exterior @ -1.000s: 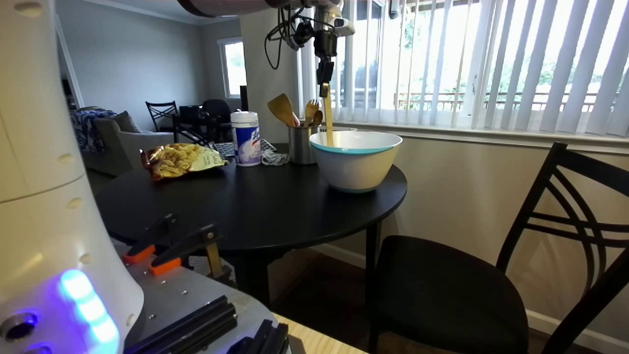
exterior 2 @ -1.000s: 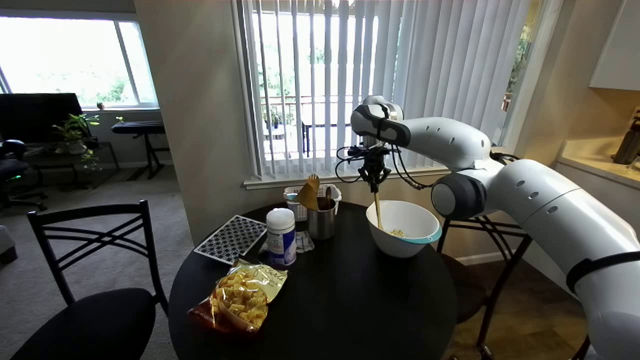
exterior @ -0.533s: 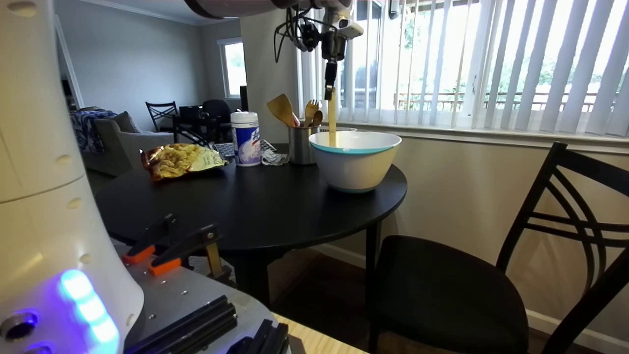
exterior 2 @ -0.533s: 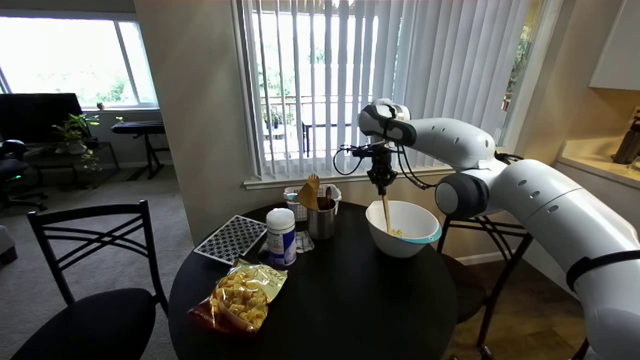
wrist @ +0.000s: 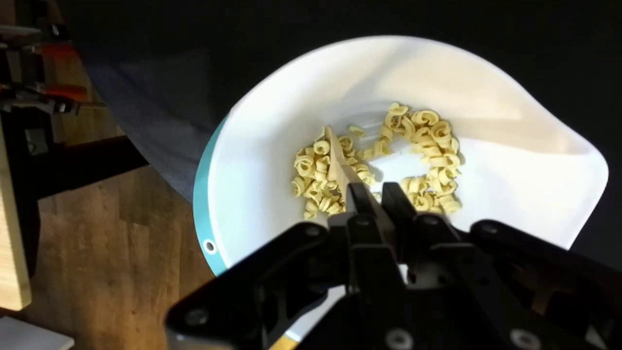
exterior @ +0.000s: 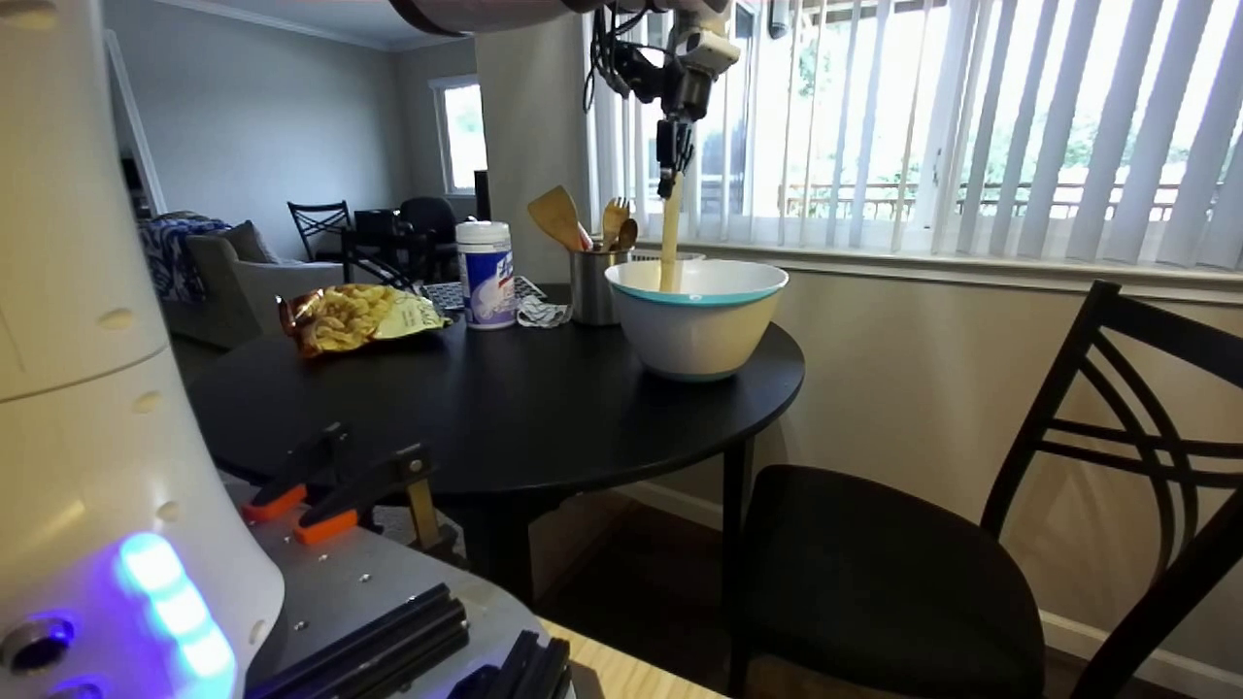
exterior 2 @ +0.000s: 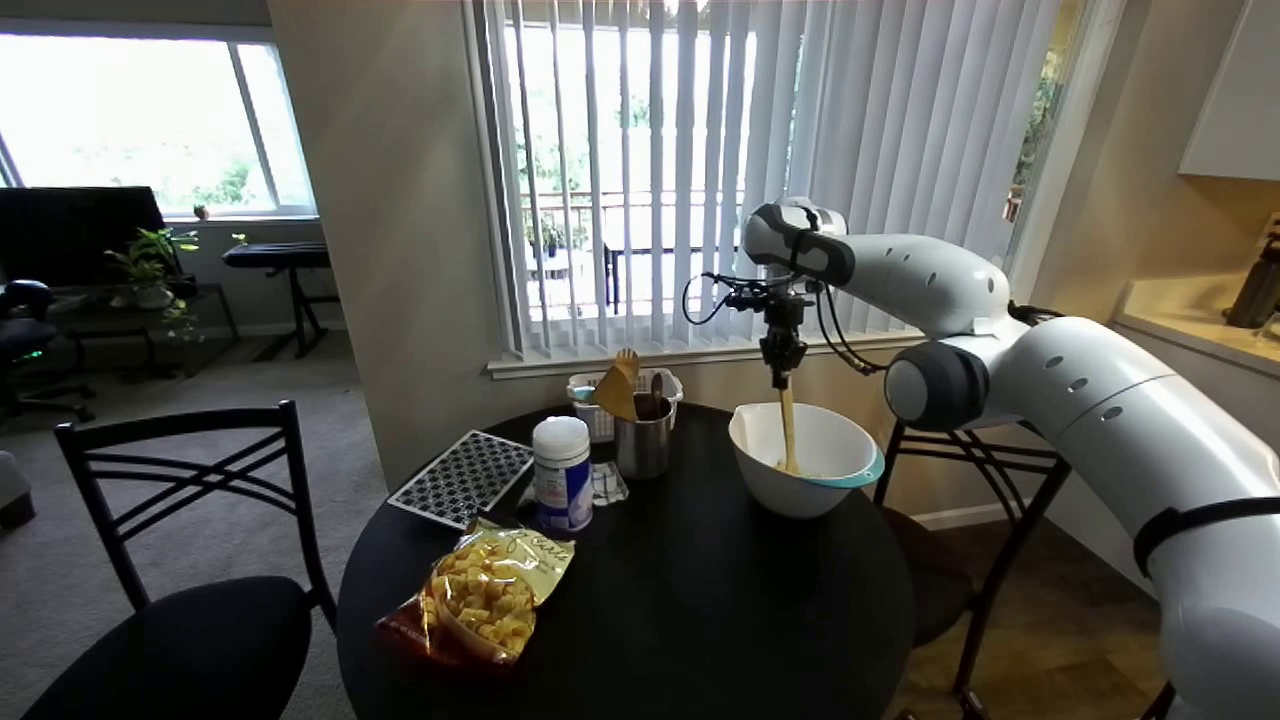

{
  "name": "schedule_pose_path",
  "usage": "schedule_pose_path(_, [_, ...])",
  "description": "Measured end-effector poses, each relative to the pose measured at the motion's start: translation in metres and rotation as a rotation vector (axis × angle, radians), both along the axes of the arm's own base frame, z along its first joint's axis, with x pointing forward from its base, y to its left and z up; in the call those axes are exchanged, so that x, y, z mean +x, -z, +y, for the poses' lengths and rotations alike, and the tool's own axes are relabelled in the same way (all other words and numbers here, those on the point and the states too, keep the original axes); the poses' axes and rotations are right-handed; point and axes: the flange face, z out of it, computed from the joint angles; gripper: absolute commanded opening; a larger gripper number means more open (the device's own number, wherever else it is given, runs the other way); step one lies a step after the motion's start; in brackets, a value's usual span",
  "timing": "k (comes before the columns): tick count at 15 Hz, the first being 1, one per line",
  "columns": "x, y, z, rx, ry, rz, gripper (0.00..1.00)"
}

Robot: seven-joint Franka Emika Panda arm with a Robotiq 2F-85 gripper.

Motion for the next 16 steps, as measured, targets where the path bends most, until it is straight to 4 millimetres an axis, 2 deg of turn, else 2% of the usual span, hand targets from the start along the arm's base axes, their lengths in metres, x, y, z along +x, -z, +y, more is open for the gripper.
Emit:
schedule_pose_path(6, [0.003,-0.001,-0.045,-0.001,0.291,-0.009,0.03])
schedule_pose_path(9, [0.007,-0.007,-0.061,-0.004,0.407,-0.041,0.03])
schedule_pose_path(13, [0.014,-0.017,-0.063,-0.011,0.453,-0.106,0.03])
schedule_pose_path(16, [0.019,-0.019,-0.048,-0.039,0.414,-0.145,0.03])
